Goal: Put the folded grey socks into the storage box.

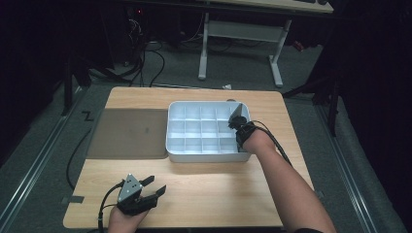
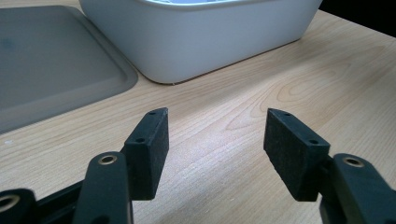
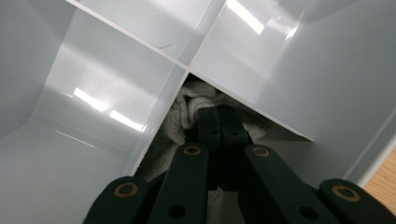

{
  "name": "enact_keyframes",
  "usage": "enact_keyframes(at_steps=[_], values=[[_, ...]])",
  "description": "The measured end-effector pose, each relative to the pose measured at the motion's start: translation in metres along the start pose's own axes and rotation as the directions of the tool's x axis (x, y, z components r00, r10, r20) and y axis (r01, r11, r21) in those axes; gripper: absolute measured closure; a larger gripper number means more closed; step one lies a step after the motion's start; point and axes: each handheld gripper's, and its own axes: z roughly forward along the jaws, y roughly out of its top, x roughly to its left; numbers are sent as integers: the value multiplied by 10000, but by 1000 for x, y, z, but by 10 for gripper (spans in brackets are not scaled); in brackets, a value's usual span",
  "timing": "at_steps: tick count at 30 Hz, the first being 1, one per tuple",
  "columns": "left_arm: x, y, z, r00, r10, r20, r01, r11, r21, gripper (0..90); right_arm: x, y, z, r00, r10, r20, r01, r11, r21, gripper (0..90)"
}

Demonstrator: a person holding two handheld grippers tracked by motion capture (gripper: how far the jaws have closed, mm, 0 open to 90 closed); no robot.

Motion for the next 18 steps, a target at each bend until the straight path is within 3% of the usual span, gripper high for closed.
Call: enact_keyframes(at_steps=[4,6,18], values=[[0,0,0,10000,6,17,-6,10000,21,409,3,0,2,9997,254,5,-254,9997,65,900],[0,0,0,10000,1,5,-1,10000,10,409,1,0,3,10000,32,21,-32,10000,4,900],[-1,0,0,10000,-57,44,57,10000,22,409,-4,-3,-6,9991,349,-229,-355,9991,-243,874]])
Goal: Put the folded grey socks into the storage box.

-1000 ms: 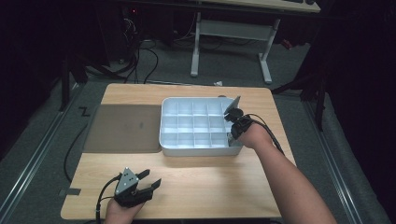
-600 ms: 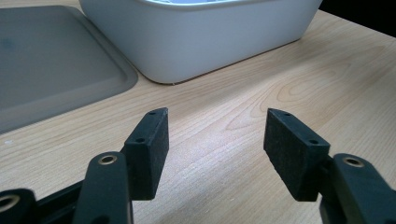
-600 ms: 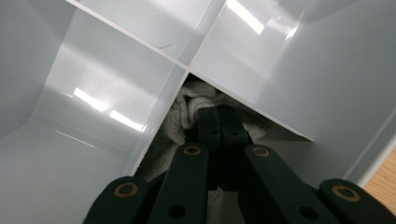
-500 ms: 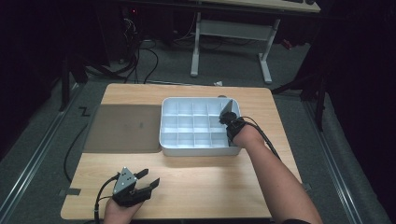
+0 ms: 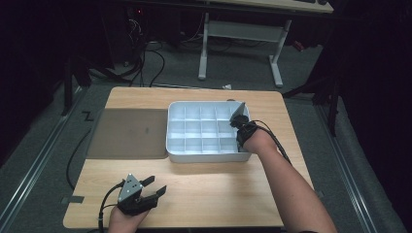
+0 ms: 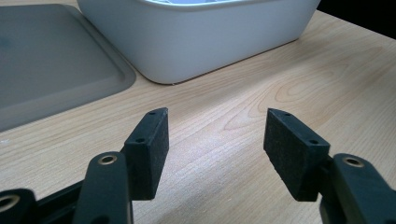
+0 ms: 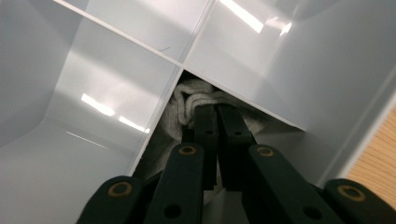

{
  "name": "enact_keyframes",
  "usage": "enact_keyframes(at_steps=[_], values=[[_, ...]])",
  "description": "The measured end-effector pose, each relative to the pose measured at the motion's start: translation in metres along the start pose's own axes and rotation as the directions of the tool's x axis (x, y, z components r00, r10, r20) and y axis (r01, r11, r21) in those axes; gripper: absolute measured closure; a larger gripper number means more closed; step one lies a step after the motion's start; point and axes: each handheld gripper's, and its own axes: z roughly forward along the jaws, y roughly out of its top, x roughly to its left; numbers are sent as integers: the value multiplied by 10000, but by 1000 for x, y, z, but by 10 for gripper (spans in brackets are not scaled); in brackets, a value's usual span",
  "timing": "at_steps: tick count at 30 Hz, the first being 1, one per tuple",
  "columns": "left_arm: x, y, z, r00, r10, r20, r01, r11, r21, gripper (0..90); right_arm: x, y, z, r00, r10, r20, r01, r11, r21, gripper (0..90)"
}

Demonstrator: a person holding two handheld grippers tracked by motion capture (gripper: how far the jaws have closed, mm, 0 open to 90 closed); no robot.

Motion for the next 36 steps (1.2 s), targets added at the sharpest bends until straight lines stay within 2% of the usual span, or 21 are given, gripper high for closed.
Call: enact_keyframes(at_steps=[2,4,5,11,14,21,23,27,28,36], values=[[0,0,0,10000,-1,-6,1,10000,-12,409,-1,-1,-3,9998,193,-73,-193,9998,-42,864],[-1,0,1,10000,-4,-1,4,10000,-18,409,-4,-2,-6,9998,149,-103,-151,9996,-218,856],[-1,0,1,10000,-12,6,12,10000,-7,409,-5,-2,-8,9993,327,-177,-331,9992,-233,854],[-1,0,1,10000,4,36,-4,10000,47,410,-9,-4,-16,9984,458,-333,-474,9976,-497,847],[-1,0,2,10000,16,44,-17,10000,45,411,-11,-4,-21,9988,339,-364,-362,9973,-636,843],[-2,0,2,10000,58,50,-58,10000,58,410,-12,-7,-35,9980,424,-471,-466,9946,-925,825],[-2,0,2,10000,64,56,-64,10000,59,410,-13,-9,-37,9986,241,-480,-292,9938,-1074,825],[-3,0,3,9999,87,74,-88,9999,54,410,-12,-13,-42,9978,391,-533,-449,9926,-1125,819],[-3,0,3,9999,85,81,-85,9999,62,410,-13,-14,-42,9985,277,-481,-334,9919,-1223,818],[-3,0,4,9998,151,102,-152,9999,83,409,-17,-26,-49,9976,321,-620,-423,9845,-1702,787]])
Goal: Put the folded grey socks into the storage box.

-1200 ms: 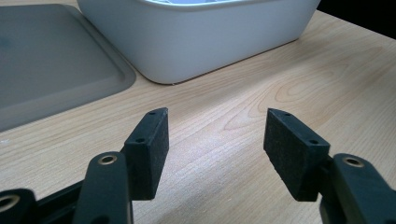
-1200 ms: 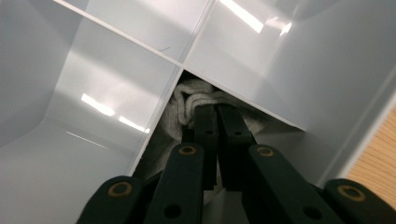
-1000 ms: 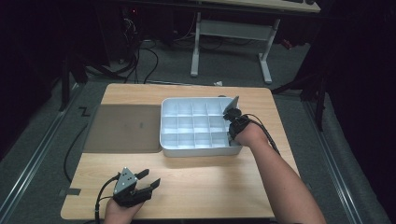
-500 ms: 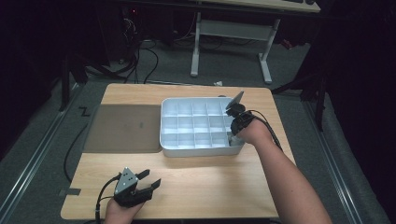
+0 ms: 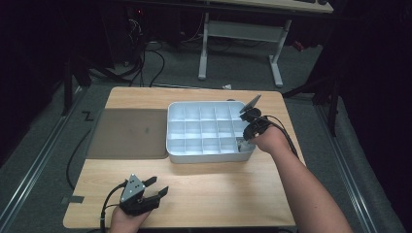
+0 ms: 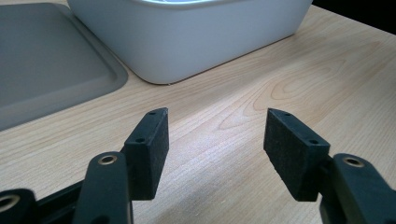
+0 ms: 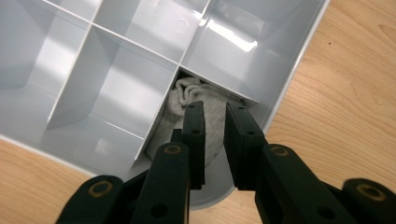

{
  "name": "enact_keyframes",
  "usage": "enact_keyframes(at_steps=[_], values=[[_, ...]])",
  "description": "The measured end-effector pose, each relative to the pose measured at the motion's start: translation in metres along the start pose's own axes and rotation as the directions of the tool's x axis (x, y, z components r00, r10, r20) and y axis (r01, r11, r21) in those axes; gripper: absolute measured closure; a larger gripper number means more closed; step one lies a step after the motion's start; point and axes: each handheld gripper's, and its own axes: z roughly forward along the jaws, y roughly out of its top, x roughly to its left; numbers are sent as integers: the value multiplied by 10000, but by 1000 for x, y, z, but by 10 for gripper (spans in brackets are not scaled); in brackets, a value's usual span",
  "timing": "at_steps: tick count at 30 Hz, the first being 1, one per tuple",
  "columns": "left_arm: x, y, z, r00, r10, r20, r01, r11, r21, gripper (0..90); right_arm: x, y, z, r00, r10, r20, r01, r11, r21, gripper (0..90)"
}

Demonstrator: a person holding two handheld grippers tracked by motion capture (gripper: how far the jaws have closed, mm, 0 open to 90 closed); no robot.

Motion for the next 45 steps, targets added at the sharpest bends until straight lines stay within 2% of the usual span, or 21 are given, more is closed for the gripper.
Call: enact_keyframes(at_steps=[5,7,11,19,22,25,27,28,29,31,33,34,36,37,38,39,41,43,45], values=[[3,0,0,10000,-86,23,86,10000,-21,406,1,-11,-6,9996,123,-251,-136,9985,-537,742],[4,-1,-1,9999,-132,17,132,9999,-56,405,1,-16,-9,9993,47,-380,-80,9960,-885,735],[4,0,-1,9999,-131,-5,131,9999,-90,405,-2,-24,-14,9982,246,-550,-321,9894,-1413,728],[0,1,4,9999,-45,109,45,10000,-15,404,-2,-41,-20,9984,275,-499,-378,9753,-2177,694],[-2,2,5,9999,4,138,-3,10000,-40,404,-5,-51,-21,9963,506,-698,-666,9659,-2504,676],[-2,2,5,9998,49,172,-49,10000,-44,403,-6,-61,-22,9988,396,-300,-466,9561,-2894,666],[-2,2,5,9999,10,170,-10,10000,-28,402,-8,-70,-22,9966,606,-555,-750,9461,-3150,666],[-2,1,5,9999,-17,161,17,10000,-9,402,-8,-72,-23,9973,586,-450,-700,9448,-3200,661],[-1,1,5,9999,-47,141,47,10000,-17,401,-7,-78,-24,9984,519,-215,-561,9361,-3471,659],[-1,1,4,9999,-54,97,54,10000,-37,399,-9,-87,-25,9969,689,-379,-781,9234,-3759,653],[-1,2,3,10000,-59,62,60,10000,-60,399,-7,-94,-26,9985,552,12,-501,9157,-3988,640],[-1,1,3,10000,-77,44,77,9999,-90,398,-7,-100,-26,9984,556,-37,-519,9037,-4251,630],[-1,1,2,10000,-43,2,43,10000,-52,398,-8,-107,-24,9977,675,-79,-640,8948,-4418,607],[-2,1,2,10000,-50,-27,50,10000,-76,398,-8,-112,-23,9978,652,-97,-623,8851,-4612,601],[-2,1,2,10000,-59,-38,59,10000,-67,398,-8,-115,-21,9973,709,-207,-723,8797,-4699,592],[-3,1,2,10000,-48,-46,48,10000,-48,398,-8,-122,-18,9964,773,-337,-839,8671,-4910,584],[-5,2,3,10000,-19,-79,19,10000,-55,396,-7,-132,-12,9958,778,-488,-918,8509,-5172,553],[-7,1,4,9999,34,-135,-35,10000,-84,394,-6,-143,-5,9957,786,-486,-924,8287,-5520,537],[-7,1,4,9998,68,-199,-70,9999,-93,391,-3,-154,2,9952,815,-551,-983,8134,-5733,517]])
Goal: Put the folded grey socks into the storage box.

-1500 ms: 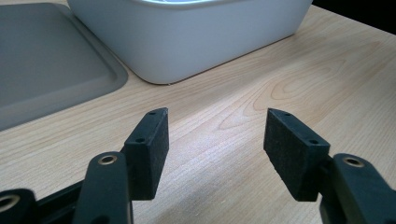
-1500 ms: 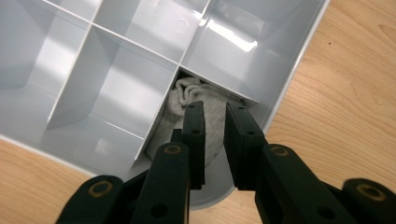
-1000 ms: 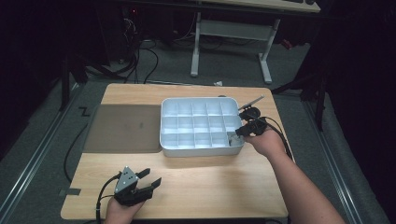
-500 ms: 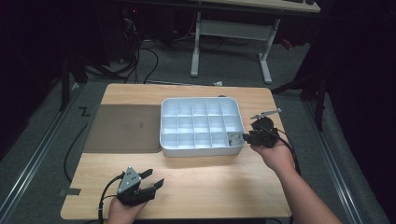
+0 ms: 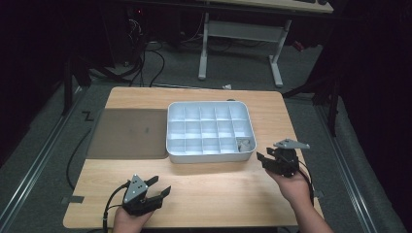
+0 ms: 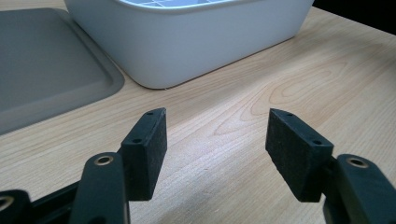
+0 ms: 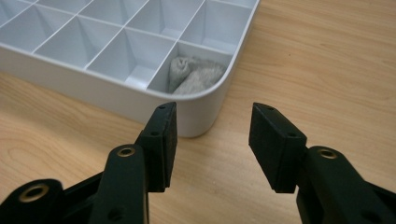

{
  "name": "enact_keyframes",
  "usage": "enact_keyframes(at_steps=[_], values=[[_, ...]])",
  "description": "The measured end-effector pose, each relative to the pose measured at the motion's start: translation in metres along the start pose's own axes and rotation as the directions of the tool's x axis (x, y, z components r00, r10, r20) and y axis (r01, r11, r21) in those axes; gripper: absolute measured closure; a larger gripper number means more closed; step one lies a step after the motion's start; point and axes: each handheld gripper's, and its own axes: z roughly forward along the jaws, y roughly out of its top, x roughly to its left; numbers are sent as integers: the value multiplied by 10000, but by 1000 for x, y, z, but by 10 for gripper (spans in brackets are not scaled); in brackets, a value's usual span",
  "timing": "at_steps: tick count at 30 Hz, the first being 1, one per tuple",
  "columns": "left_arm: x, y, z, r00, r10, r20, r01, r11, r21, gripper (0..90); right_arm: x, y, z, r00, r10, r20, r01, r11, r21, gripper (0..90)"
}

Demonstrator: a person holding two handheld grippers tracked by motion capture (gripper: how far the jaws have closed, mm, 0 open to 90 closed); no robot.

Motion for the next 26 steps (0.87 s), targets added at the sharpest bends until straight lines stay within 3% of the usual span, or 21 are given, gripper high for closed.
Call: enact_keyframes(at_steps=[6,11,12,15,16,17,18,21,26], values=[[6,-1,-2,9993,-48,-359,47,10000,-45,383,11,-44,1,9999,-84,-124,75,9972,-750,461],[15,-4,-9,9968,-239,-765,229,9996,-144,366,27,-77,2,9992,365,-167,-384,9911,-1276,404],[17,-5,-9,9961,-322,-821,311,9994,-136,362,30,-83,0,9985,501,-200,-525,9874,-1495,406],[19,-7,-11,9944,-450,-961,440,9990,-121,355,37,-107,-5,9909,1328,-214,-1339,9603,-2446,423],[19,-6,-11,9943,-474,-953,461,9988,-156,352,39,-109,-5,9912,1155,-645,-1263,9711,-2023,427],[19,-6,-11,9939,-485,-991,470,9987,-171,352,40,-109,-6,9955,807,-489,-890,9756,-2008,437],[19,-6,-11,9939,-501,-985,489,9987,-148,352,39,-109,-9,9981,605,-148,-623,9733,-2207,445],[17,-6,-9,9942,-577,-905,569,9983,-109,352,33,-107,-10,9963,853,-125,-859,9698,-2284,444],[13,-5,-11,9962,-470,-734,464,9989,-108,353,35,-108,-7,9984,527,183,-475,9754,-2153,453]])
